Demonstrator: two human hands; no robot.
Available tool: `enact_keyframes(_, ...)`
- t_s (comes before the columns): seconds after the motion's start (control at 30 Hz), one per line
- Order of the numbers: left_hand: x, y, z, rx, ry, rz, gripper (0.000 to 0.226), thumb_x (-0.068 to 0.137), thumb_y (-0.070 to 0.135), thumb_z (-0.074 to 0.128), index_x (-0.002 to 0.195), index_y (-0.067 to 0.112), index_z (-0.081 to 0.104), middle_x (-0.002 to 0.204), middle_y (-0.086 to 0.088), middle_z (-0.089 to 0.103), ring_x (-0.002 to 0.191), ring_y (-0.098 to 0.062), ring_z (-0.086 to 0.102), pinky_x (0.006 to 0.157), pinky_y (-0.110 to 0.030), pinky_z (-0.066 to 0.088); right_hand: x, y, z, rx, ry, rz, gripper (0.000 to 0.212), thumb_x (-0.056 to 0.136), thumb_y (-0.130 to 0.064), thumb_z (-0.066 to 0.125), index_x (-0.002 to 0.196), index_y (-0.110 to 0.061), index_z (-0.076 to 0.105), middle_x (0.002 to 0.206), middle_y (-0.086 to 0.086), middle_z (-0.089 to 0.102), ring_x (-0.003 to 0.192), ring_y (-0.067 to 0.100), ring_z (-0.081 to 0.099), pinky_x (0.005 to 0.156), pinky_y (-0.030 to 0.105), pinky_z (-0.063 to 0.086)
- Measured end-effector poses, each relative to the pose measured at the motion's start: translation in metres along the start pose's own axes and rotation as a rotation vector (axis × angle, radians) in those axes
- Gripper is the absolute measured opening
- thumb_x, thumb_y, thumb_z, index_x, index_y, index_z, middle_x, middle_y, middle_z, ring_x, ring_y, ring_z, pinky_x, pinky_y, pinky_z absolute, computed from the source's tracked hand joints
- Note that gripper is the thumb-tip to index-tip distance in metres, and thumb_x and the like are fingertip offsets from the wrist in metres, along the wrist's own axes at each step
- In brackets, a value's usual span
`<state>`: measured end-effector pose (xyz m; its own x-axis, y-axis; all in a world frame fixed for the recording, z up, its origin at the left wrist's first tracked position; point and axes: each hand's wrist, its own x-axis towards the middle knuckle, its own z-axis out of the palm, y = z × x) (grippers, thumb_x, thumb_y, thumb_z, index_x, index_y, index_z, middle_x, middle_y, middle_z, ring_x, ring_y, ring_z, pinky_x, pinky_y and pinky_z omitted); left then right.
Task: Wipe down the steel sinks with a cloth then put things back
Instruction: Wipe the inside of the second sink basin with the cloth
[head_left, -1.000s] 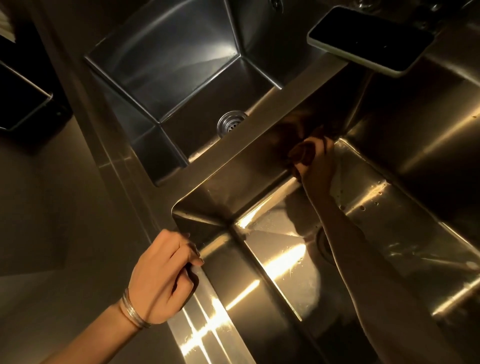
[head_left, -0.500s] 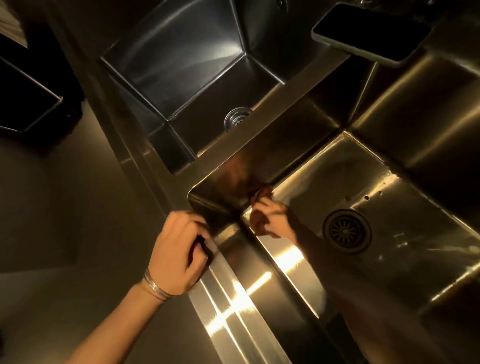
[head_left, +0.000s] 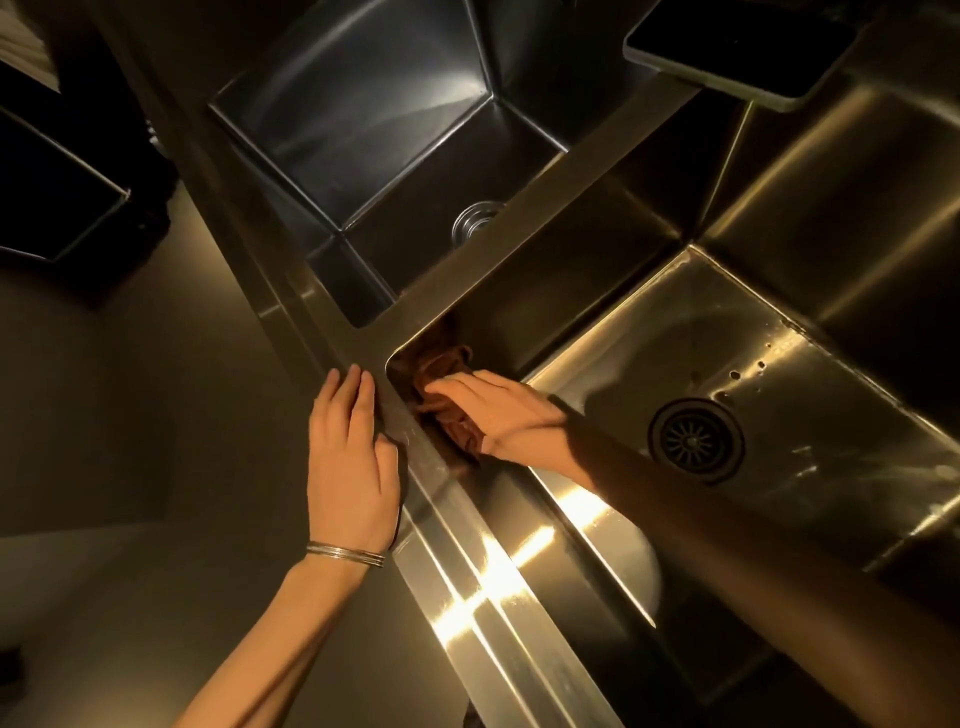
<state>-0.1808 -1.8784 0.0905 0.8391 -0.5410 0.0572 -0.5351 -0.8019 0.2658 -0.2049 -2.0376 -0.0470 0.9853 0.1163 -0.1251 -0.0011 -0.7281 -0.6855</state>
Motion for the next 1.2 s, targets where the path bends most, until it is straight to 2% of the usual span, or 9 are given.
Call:
enact_keyframes(0.2,0.000,0.001,-0.001,0.054,-0.034,0.036,0.051,0.089,0.013,0.034,0.137,-0.004,0.040,0.145,-0.019,0.038,0.140,-0.032,0.024,0.117,-0.037,0.014,-0.011,0.002,-0.014,-0.130,-0.143,0.021,0.067,0.088,-0.008,0.057,0.146,-0.024,0.027,0.147,0.001,0.035,0.131,0.024,0.038,0.108,0.037,0.037)
enact_keyframes(0.37,0.002,-0.001,-0.001,0.042,-0.031,0.022,0.053,0.086,0.011,0.036,0.136,-0.005,0.040,0.145,-0.021,0.036,0.139,-0.033,0.024,0.117,-0.036,0.014,-0.021,-0.009,-0.021,0.059,0.108,-0.239,0.066,0.081,0.000,0.058,0.142,-0.017,0.037,0.144,0.005,0.043,0.131,0.026,0.040,0.110,0.036,0.035)
enact_keyframes(0.5,0.003,-0.002,0.000,0.024,-0.029,0.031,0.054,0.085,0.010,0.037,0.136,-0.005,0.039,0.145,-0.020,0.036,0.139,-0.032,0.023,0.117,-0.034,0.013,-0.010,0.019,0.012,0.114,0.132,-0.128,0.049,0.091,-0.012,0.056,0.138,-0.009,0.044,0.139,0.009,0.049,0.121,0.026,0.049,0.108,0.029,0.034)
enact_keyframes(0.67,0.001,-0.004,0.001,0.053,-0.028,0.034,0.055,0.088,0.018,0.035,0.139,-0.001,0.037,0.148,-0.016,0.033,0.140,-0.029,0.021,0.118,-0.038,0.014,-0.018,0.046,0.048,-0.067,-0.085,0.070,0.045,0.096,-0.010,0.040,0.141,-0.013,0.035,0.141,0.007,0.043,0.123,0.028,0.047,0.102,0.031,0.032)
enact_keyframes(0.8,0.007,0.000,-0.005,0.062,-0.080,0.287,0.056,0.089,0.028,0.029,0.137,0.002,0.041,0.146,-0.011,0.036,0.140,-0.025,0.023,0.119,-0.042,0.009,-0.051,0.022,0.023,-0.096,-0.043,-0.016,0.046,0.095,-0.018,0.047,0.141,-0.017,0.039,0.141,0.003,0.045,0.122,0.024,0.048,0.104,0.033,0.037)
enact_keyframes(0.97,0.015,-0.003,-0.006,0.043,-0.254,0.645,0.047,0.089,0.020,0.028,0.116,-0.001,0.059,0.121,-0.017,0.059,0.126,-0.026,0.043,0.115,-0.043,0.023,-0.143,-0.013,-0.003,-0.210,0.165,-0.372,0.076,0.055,-0.022,0.081,0.125,-0.012,0.053,0.111,0.004,0.064,0.096,0.022,0.047,0.074,0.026,0.051)
enact_keyframes(1.07,0.017,-0.006,-0.006,0.045,-0.287,0.685,0.043,0.089,0.023,0.027,0.100,0.005,0.065,0.102,-0.013,0.064,0.105,-0.025,0.054,0.112,-0.039,0.028,-0.161,-0.017,0.022,-0.199,0.080,-0.188,0.068,0.063,-0.024,0.077,0.126,-0.014,0.054,0.112,0.000,0.063,0.098,0.019,0.049,0.058,0.025,0.053)
enact_keyframes(1.1,0.018,-0.006,-0.006,0.058,-0.287,0.689,0.042,0.089,0.024,0.027,0.095,0.007,0.065,0.097,-0.011,0.064,0.099,-0.026,0.057,0.111,-0.039,0.029,-0.158,-0.015,0.027,-0.234,0.026,-0.105,0.061,0.069,-0.022,0.074,0.127,-0.015,0.055,0.114,0.001,0.062,0.100,0.020,0.053,0.059,0.024,0.053)
enact_keyframes(1.2,0.018,-0.003,-0.008,0.119,-0.281,0.697,0.039,0.086,0.024,0.028,0.087,0.009,0.064,0.089,-0.009,0.063,0.090,-0.027,0.056,0.108,-0.039,0.030,-0.146,-0.005,0.031,-0.496,-0.214,0.007,0.050,0.091,-0.023,0.047,0.138,-0.009,0.040,0.130,0.007,0.051,0.115,0.025,0.048,0.093,0.027,0.042)
